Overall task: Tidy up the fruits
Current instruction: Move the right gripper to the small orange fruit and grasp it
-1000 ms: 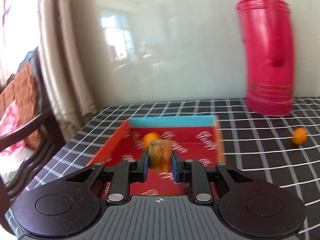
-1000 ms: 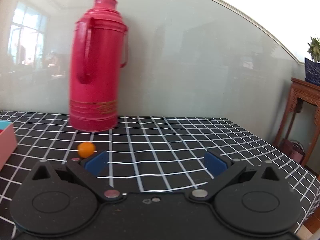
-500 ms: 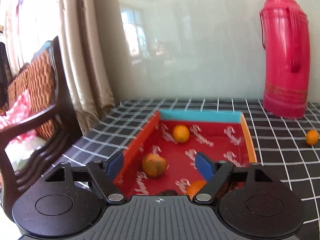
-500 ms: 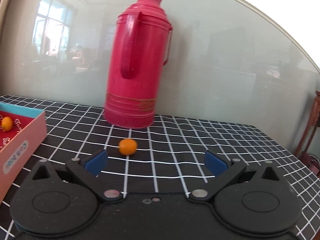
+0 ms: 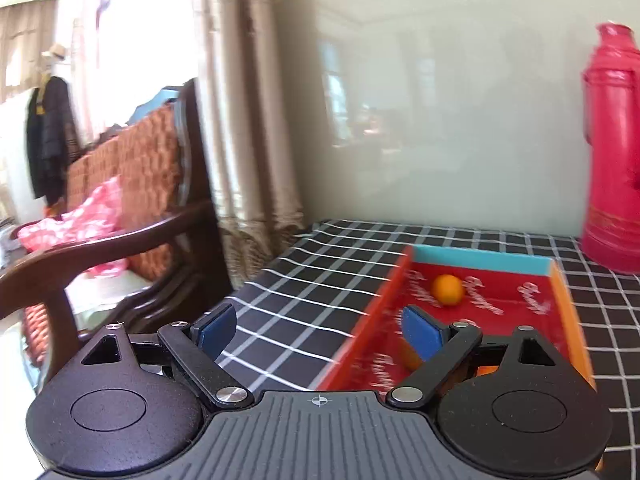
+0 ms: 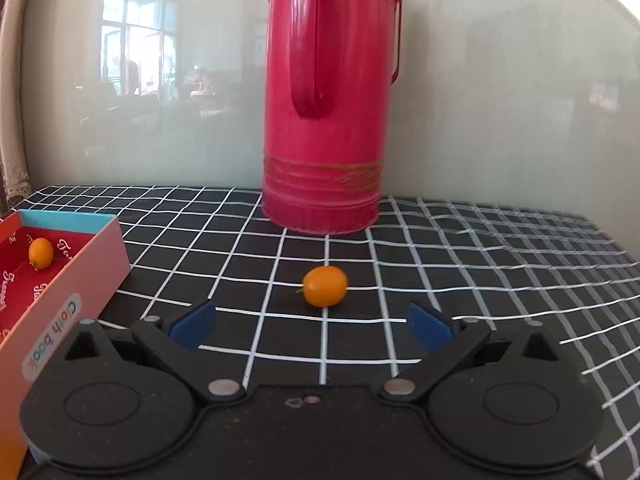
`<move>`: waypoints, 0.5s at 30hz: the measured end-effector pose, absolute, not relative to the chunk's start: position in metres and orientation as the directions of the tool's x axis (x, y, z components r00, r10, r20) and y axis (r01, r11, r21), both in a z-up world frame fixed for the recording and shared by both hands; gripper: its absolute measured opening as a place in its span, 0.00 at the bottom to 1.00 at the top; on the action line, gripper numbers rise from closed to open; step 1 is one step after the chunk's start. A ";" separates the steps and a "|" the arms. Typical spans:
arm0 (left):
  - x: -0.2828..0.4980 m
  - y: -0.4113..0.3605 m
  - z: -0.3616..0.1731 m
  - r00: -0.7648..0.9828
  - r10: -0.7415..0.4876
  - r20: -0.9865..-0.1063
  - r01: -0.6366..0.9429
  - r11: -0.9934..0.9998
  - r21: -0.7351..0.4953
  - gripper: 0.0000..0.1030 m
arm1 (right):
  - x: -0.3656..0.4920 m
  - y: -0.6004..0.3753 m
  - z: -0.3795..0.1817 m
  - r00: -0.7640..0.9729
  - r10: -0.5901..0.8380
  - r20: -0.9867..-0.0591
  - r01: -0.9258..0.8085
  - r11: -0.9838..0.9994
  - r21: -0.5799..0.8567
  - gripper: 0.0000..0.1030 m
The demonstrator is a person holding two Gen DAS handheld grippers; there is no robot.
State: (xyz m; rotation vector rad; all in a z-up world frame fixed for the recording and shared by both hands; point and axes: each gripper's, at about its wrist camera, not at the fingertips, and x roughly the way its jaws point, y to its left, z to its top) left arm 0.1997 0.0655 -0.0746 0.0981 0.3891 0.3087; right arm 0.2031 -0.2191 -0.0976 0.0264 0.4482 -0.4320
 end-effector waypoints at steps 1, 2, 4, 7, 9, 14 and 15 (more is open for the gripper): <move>0.199 0.071 -0.075 0.875 0.333 -0.352 -0.298 0.942 0.151 0.87 | 0.207 -0.222 -0.099 0.805 -0.401 -0.438 0.417 0.907 -0.064 0.91; 0.198 0.076 -0.075 0.868 0.353 -0.349 -0.320 0.936 0.149 0.87 | 0.211 -0.224 -0.101 0.798 -0.402 -0.449 0.424 0.904 -0.056 0.90; 0.195 0.086 -0.076 0.853 0.391 -0.346 -0.366 0.920 0.139 0.88 | 0.219 -0.228 -0.105 0.785 -0.401 -0.472 0.434 0.900 -0.043 0.89; 0.191 0.102 -0.077 0.834 0.434 -0.340 -0.418 0.900 0.124 0.89 | 0.233 -0.232 -0.105 0.778 -0.400 -0.484 0.435 0.899 -0.043 0.85; 0.189 0.111 -0.077 0.823 0.458 -0.336 -0.444 0.888 0.123 0.90 | 0.242 -0.234 -0.105 0.772 -0.400 -0.494 0.434 0.899 -0.050 0.71; 0.188 0.127 -0.079 0.800 0.489 -0.347 -0.481 0.869 0.115 0.93 | 0.250 -0.243 -0.111 0.754 -0.396 -0.524 0.449 0.893 -0.030 0.60; 0.188 0.130 -0.080 0.799 0.489 -0.350 -0.483 0.868 0.113 0.93 | 0.249 -0.243 -0.111 0.756 -0.398 -0.520 0.451 0.892 -0.028 0.50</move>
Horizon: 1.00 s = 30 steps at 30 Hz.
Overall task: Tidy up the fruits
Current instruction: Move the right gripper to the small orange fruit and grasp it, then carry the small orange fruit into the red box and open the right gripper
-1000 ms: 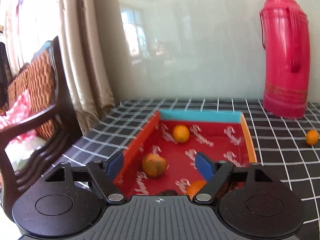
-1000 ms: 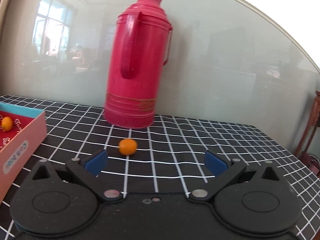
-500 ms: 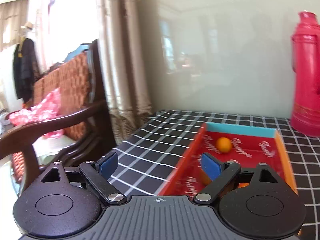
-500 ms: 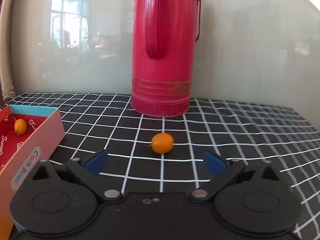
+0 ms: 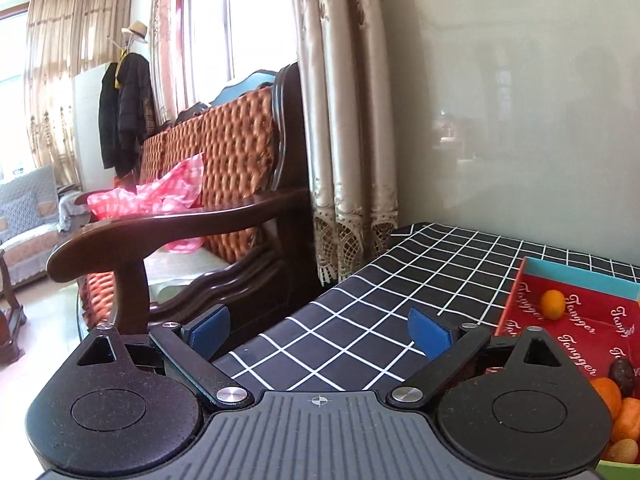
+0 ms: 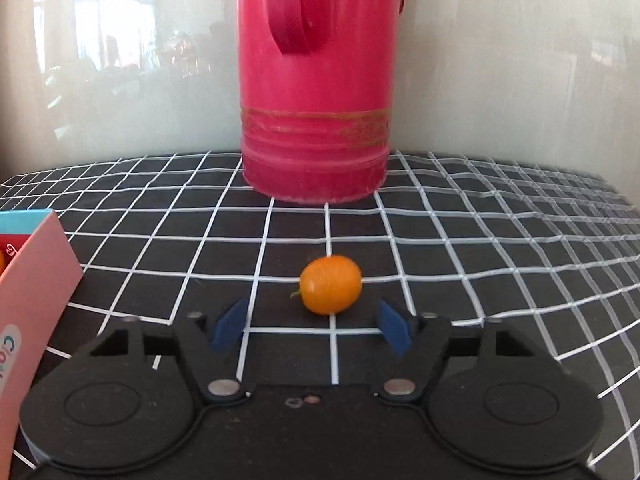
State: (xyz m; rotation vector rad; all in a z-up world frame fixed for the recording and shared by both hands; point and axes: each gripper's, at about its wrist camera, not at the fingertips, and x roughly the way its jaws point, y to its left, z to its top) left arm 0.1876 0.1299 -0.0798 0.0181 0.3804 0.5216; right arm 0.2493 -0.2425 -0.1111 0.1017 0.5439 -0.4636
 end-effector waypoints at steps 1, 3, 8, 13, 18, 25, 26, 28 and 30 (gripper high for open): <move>0.188 0.132 -0.080 0.797 0.491 -0.352 -0.486 0.867 0.111 0.93 | 0.249 -0.242 -0.111 0.756 -0.403 -0.515 0.452 0.891 -0.034 0.42; 0.188 0.136 -0.081 0.793 0.494 -0.357 -0.490 0.865 0.108 0.93 | 0.248 -0.241 -0.111 0.760 -0.405 -0.509 0.451 0.892 -0.035 0.25; 0.187 0.142 -0.082 0.784 0.502 -0.364 -0.503 0.859 0.100 0.94 | 0.245 -0.235 -0.110 0.784 -0.368 -0.500 0.415 0.909 -0.017 0.24; 0.185 0.146 -0.082 0.779 0.504 -0.373 -0.507 0.856 0.100 0.94 | 0.235 -0.212 -0.095 0.858 -0.254 -0.447 0.302 0.953 0.037 0.16; 0.185 0.146 -0.082 0.781 0.500 -0.373 -0.503 0.859 0.097 0.94 | 0.220 -0.171 -0.082 0.910 -0.120 -0.397 0.143 0.989 0.029 0.13; 0.186 0.144 -0.083 0.786 0.494 -0.372 -0.495 0.863 0.101 0.95 | 0.216 -0.183 -0.083 0.902 -0.103 -0.418 0.142 0.988 0.062 0.27; 0.186 0.143 -0.082 0.788 0.492 -0.369 -0.494 0.864 0.098 0.95 | 0.216 -0.187 -0.083 0.904 -0.100 -0.416 0.146 0.986 0.081 0.33; 0.187 0.142 -0.081 0.794 0.483 -0.369 -0.488 0.869 0.086 0.95 | 0.217 -0.193 -0.086 0.901 -0.114 -0.418 0.164 0.983 0.086 0.60; 0.188 0.141 -0.081 0.799 0.469 -0.377 -0.479 0.875 0.075 0.96 | 0.219 -0.196 -0.087 0.908 -0.135 -0.397 0.178 0.981 0.075 0.71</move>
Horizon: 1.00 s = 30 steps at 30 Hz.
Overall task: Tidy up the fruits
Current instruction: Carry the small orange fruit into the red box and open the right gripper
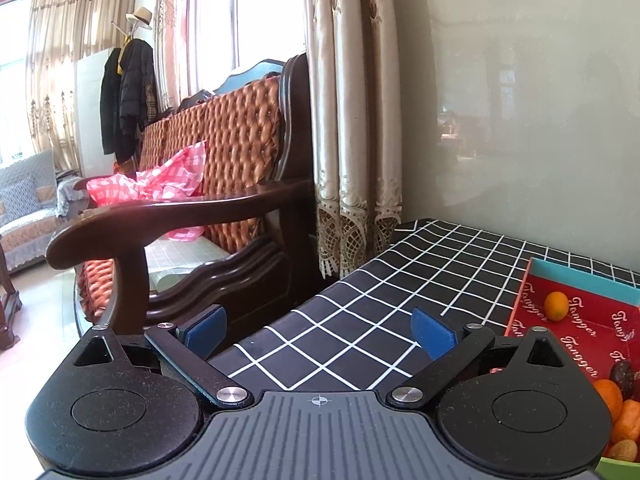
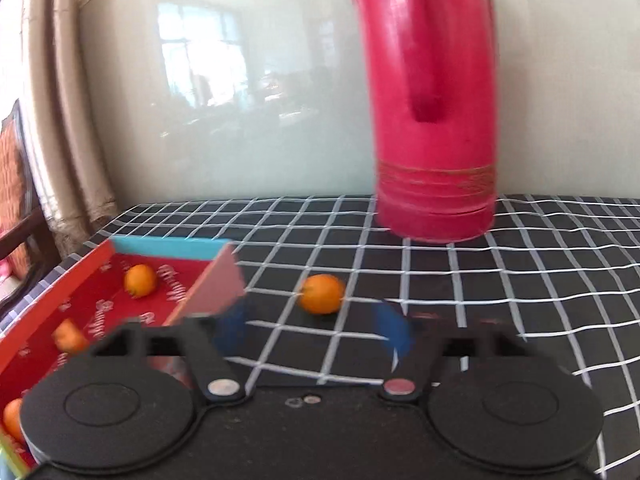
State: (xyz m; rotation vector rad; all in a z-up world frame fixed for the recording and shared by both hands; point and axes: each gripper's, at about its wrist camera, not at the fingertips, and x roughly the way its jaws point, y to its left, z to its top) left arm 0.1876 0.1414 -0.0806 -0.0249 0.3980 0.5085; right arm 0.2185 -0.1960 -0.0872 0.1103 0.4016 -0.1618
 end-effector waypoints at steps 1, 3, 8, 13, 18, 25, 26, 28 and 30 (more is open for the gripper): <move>0.189 0.141 -0.081 0.800 0.462 -0.383 -0.473 0.878 0.070 0.96 | 0.225 -0.197 -0.087 0.905 -0.128 -0.405 0.169 0.983 0.069 0.68; 0.191 0.139 -0.083 0.802 0.448 -0.395 -0.463 0.884 0.062 0.96 | 0.241 -0.197 -0.089 0.897 -0.113 -0.426 0.159 0.984 0.074 0.56; 0.193 0.134 -0.084 0.805 0.434 -0.404 -0.449 0.891 0.063 0.96 | 0.280 -0.200 -0.101 0.853 -0.079 -0.515 0.136 0.988 0.074 0.48; 0.196 0.135 -0.085 0.800 0.434 -0.414 -0.449 0.891 0.065 0.96 | 0.294 -0.194 -0.107 0.850 -0.079 -0.520 0.117 0.992 0.042 0.27; 0.198 0.135 -0.087 0.795 0.437 -0.419 -0.449 0.890 0.076 0.96 | 0.287 -0.191 -0.106 0.863 -0.083 -0.498 0.117 0.992 0.039 0.26; 0.196 0.139 -0.085 0.794 0.439 -0.421 -0.455 0.888 0.067 0.97 | 0.241 -0.167 -0.067 0.924 0.021 -0.382 0.006 0.998 0.070 0.24; 0.195 0.139 -0.085 0.795 0.438 -0.419 -0.454 0.888 0.067 0.97 | 0.236 -0.161 -0.062 0.927 0.049 -0.371 -0.022 0.997 0.077 0.24; 0.194 0.139 -0.084 0.798 0.438 -0.414 -0.452 0.889 0.070 0.97 | 0.228 -0.147 -0.056 0.922 0.120 -0.369 -0.091 0.991 0.096 0.23; 0.193 0.137 -0.084 0.802 0.435 -0.410 -0.447 0.892 0.072 0.97 | 0.226 -0.132 -0.059 0.904 0.177 -0.389 -0.147 0.984 0.104 0.20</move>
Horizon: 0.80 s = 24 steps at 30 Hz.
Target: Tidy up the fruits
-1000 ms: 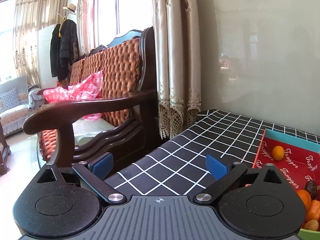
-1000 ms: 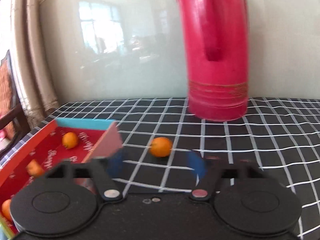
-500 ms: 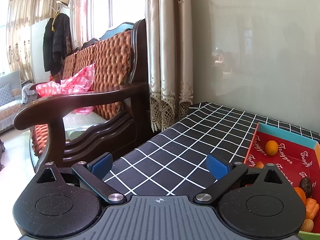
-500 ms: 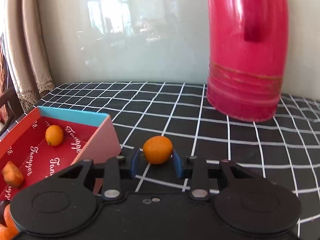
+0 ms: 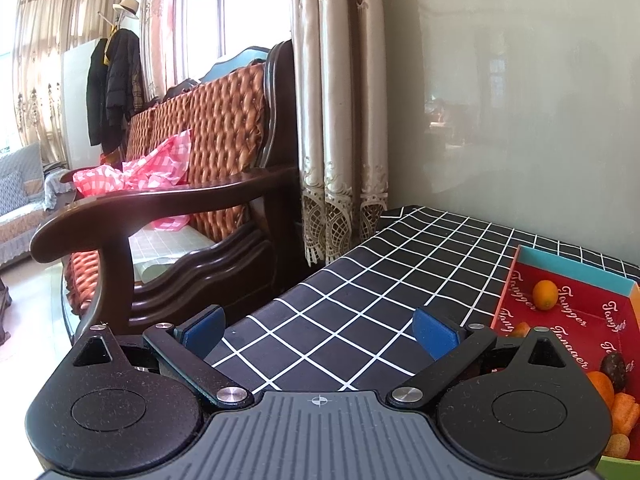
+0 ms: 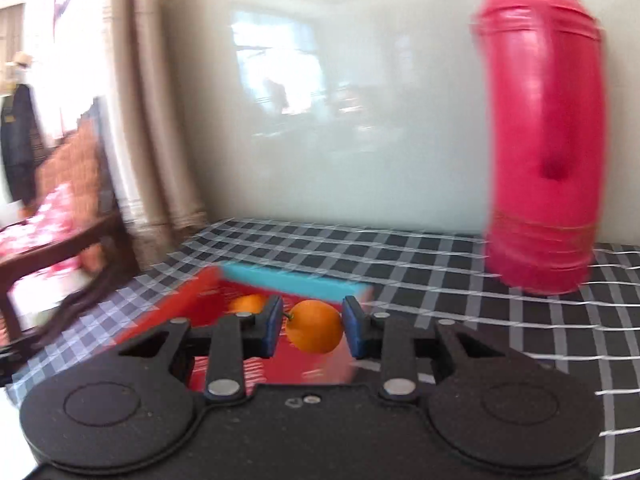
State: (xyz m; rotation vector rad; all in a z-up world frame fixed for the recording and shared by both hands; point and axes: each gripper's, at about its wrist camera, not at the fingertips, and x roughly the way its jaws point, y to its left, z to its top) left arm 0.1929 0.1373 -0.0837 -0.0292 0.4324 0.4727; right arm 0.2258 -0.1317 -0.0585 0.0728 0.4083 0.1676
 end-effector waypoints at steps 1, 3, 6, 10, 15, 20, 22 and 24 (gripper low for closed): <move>0.193 0.136 -0.084 0.804 0.433 -0.409 -0.444 0.893 0.073 0.97 | 0.226 -0.124 -0.062 0.894 0.194 -0.404 -0.167 0.981 0.103 0.18; 0.192 0.133 -0.084 0.809 0.425 -0.407 -0.432 0.898 0.078 0.97 | 0.228 -0.111 -0.071 0.876 0.213 -0.433 -0.191 0.977 0.095 0.18; 0.191 0.129 -0.084 0.816 0.414 -0.403 -0.414 0.906 0.093 0.97 | 0.230 -0.098 -0.081 0.855 0.206 -0.477 -0.204 0.977 0.056 0.26; 0.190 0.124 -0.083 0.826 0.405 -0.392 -0.396 0.912 0.106 0.97 | 0.214 -0.105 -0.069 0.877 0.203 -0.436 -0.190 0.979 0.075 0.29; 0.188 0.118 -0.079 0.850 0.357 -0.388 -0.351 0.932 0.088 0.97 | 0.176 -0.117 -0.055 0.926 0.109 -0.361 -0.097 0.994 0.053 0.73; 0.179 0.101 -0.073 0.868 0.275 -0.413 -0.263 0.961 0.088 0.97 | 0.139 -0.121 -0.056 0.919 0.003 -0.395 0.008 1.000 0.027 0.89; 0.167 0.094 -0.067 0.872 0.238 -0.427 -0.227 0.971 0.077 0.97 | 0.122 -0.126 -0.054 0.920 -0.021 -0.391 0.045 0.998 0.052 0.94; 0.151 0.087 -0.061 0.874 0.212 -0.436 -0.200 0.977 0.074 0.98 | 0.106 -0.129 -0.050 0.920 -0.041 -0.389 0.075 0.995 0.072 0.94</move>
